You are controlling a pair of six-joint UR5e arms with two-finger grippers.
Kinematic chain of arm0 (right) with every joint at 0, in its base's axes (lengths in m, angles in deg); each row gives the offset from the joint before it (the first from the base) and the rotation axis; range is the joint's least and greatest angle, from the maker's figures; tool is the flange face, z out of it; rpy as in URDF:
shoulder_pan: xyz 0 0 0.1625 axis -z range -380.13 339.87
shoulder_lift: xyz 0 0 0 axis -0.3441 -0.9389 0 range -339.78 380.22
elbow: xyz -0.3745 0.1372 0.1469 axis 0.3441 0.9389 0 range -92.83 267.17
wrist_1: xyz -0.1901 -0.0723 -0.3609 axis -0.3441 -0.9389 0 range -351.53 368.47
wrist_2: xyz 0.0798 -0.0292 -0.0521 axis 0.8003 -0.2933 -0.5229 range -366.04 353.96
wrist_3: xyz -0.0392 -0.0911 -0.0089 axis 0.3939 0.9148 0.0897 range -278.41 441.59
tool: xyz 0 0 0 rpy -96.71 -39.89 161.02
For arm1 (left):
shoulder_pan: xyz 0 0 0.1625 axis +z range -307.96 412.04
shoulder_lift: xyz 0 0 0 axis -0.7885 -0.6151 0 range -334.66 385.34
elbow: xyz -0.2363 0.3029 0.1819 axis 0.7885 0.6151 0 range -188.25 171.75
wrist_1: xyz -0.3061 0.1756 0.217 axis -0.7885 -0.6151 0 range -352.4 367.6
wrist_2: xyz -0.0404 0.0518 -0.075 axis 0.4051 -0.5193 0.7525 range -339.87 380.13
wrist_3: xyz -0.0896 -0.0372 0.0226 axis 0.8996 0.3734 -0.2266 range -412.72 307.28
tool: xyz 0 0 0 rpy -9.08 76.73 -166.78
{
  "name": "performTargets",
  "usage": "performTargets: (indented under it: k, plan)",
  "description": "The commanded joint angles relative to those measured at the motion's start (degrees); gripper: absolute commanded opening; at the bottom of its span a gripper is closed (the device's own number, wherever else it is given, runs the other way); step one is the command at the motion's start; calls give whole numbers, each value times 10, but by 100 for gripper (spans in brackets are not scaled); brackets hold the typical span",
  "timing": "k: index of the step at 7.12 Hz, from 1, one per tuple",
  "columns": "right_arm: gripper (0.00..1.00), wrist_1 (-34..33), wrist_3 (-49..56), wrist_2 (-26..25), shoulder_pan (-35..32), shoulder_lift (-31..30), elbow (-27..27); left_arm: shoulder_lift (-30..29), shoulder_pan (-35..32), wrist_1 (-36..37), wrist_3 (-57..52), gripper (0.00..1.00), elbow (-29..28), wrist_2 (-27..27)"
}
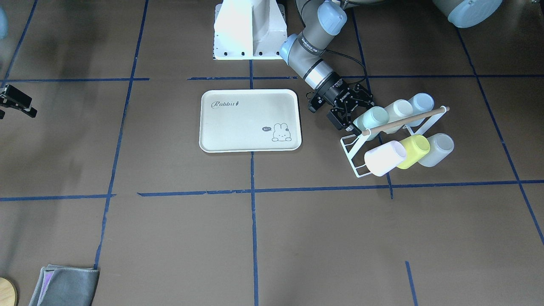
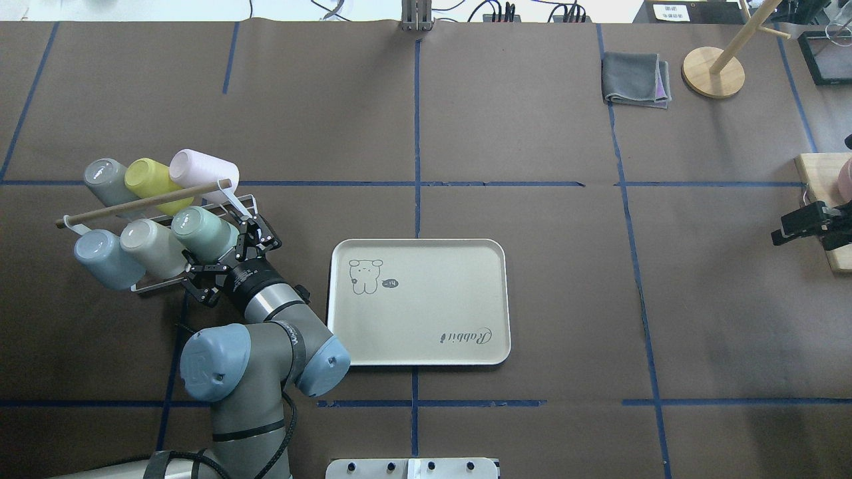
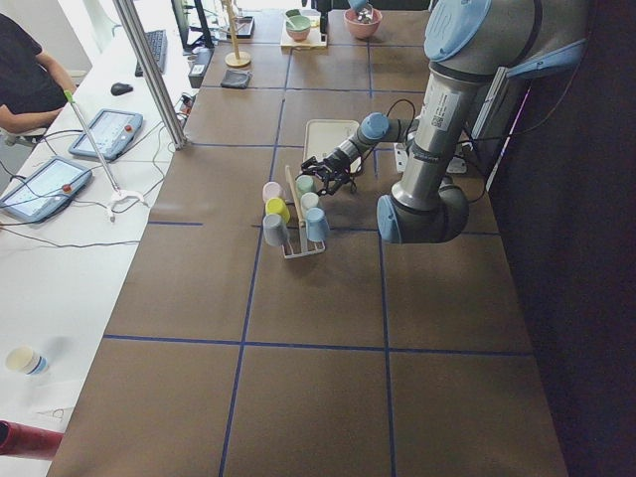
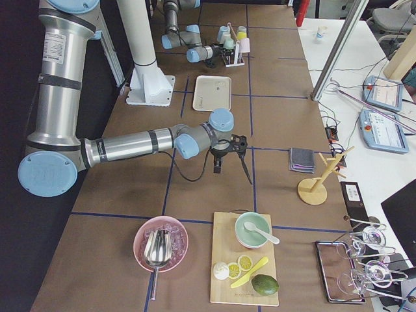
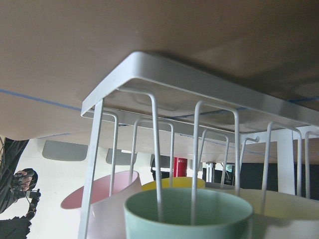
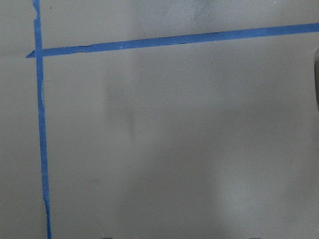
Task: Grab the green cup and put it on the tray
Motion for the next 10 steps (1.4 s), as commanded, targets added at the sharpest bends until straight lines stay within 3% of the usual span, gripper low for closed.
performTargets:
  k: [1,6,10]
  plan:
    - [94,0,0,0,0,1,0,6,-3,-5,1,98,-2,0]
    - [94,0,-1,1,0,1,0,8,-8,-45,-6,93,-11,1]
    - [94,0,-2,0,0,2,0,9,-14,-43,1,70,-1,0]
